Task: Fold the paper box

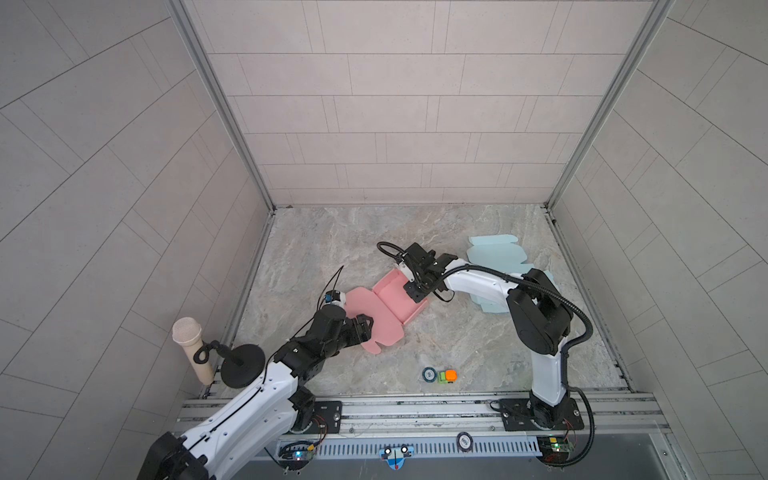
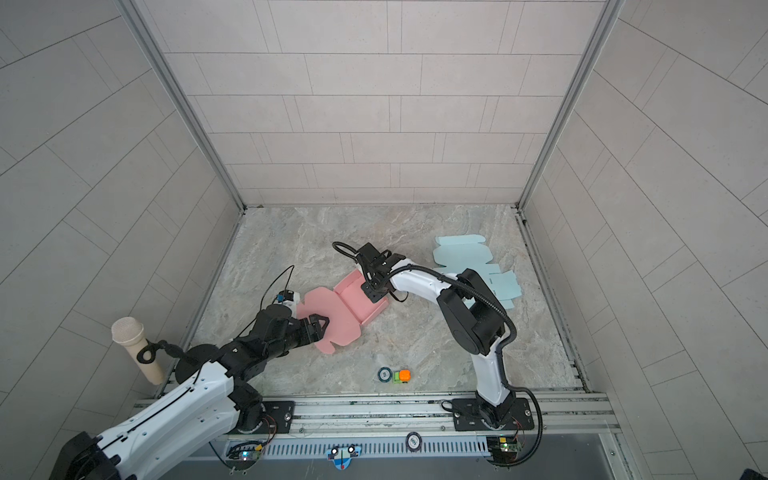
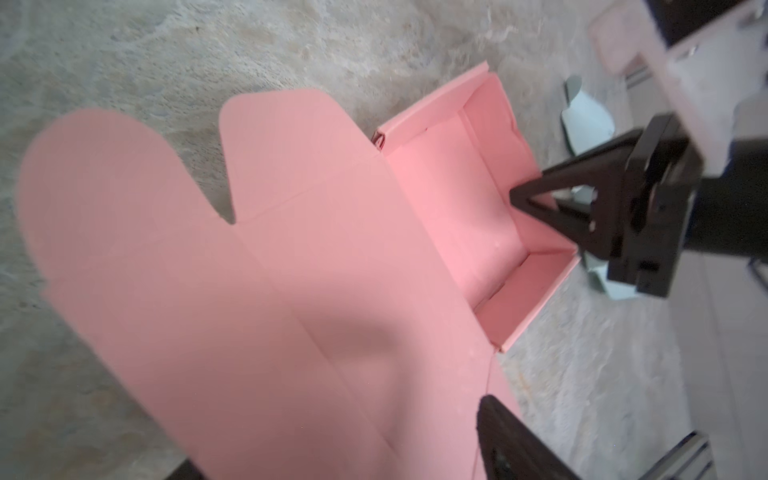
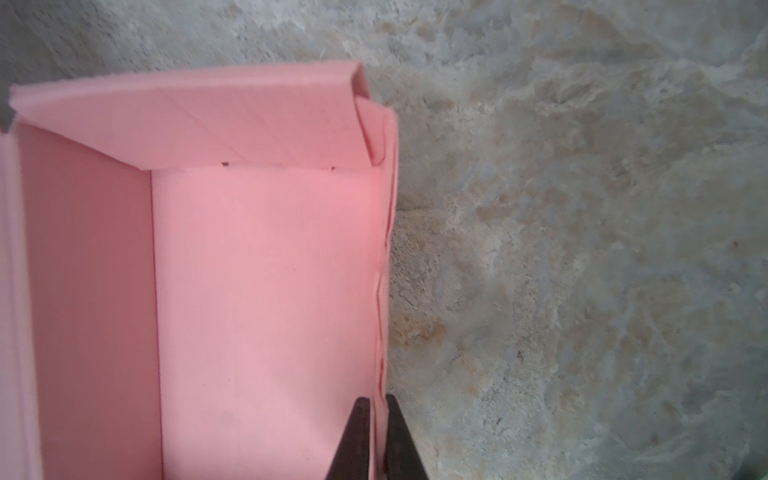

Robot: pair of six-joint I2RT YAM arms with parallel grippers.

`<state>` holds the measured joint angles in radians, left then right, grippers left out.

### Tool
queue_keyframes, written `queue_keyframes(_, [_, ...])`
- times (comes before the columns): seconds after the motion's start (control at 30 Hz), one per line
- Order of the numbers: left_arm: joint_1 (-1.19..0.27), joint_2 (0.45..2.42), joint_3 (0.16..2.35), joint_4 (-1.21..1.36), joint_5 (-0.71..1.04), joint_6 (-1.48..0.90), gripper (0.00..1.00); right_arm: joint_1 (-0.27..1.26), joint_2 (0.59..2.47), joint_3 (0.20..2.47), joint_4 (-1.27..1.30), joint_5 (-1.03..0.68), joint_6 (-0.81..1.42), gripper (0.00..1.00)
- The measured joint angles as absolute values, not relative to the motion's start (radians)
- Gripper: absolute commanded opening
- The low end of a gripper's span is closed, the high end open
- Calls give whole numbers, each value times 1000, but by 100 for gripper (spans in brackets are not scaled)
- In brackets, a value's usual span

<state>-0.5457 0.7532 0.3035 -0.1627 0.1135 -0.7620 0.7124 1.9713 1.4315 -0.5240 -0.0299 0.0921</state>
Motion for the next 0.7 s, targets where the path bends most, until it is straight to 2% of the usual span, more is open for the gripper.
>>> queue_keyframes(0.07, [-546,757,304,-147,120,-762,58,713,1972,1431,-524,-38,94,13])
queue_keyframes(0.23, [-546,784,320,-132,134,-760,46,726,1972,1432,-523,-56,100,14])
queue_keyframes(0.57, [-546,815,362,-130,139,-744,36,756,1971,1431,-524,-72,106,15])
queue_keyframes(0.7, [-546,814,375,-134,137,-737,30,758,1968,1398,-505,-76,120,19])
